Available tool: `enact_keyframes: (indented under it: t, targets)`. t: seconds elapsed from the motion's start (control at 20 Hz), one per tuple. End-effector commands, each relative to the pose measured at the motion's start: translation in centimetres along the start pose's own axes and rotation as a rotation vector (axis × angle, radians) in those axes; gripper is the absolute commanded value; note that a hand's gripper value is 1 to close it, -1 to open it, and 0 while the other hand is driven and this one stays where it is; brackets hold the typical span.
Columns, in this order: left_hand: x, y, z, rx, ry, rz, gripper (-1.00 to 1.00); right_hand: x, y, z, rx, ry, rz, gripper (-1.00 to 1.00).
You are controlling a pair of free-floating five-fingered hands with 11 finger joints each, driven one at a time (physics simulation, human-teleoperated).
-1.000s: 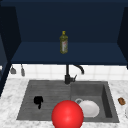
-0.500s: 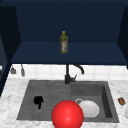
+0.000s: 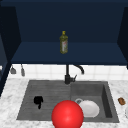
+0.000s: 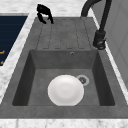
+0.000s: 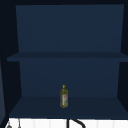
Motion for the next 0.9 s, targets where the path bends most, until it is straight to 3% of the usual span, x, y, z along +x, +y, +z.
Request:
enact_keyframes:
  t: [0.0,0.4,0.55,0.85]
  targets:
    - [0.0,0.0,0.0,0.0,0.0,0.0,0.0,-0.96,0.95,0.95,-0.023,0.046,-0.038,-1.0]
    - [0.0,0.0,0.0,0.0,0.0,0.0,0.0,-0.48,1.39,1.06,0.02,0.182,-0.096,-1.0]
    - [0.0,0.0,0.0,0.0,0.0,0.0,0.0,0.0,0.98,0.82,0.054,0.209,-0.092,-1.0]
    - [0.0,0.0,0.0,0.0,0.0,0.0,0.0,-0.05,1.4,0.78,0.086,0.232,-0.132,-1.0]
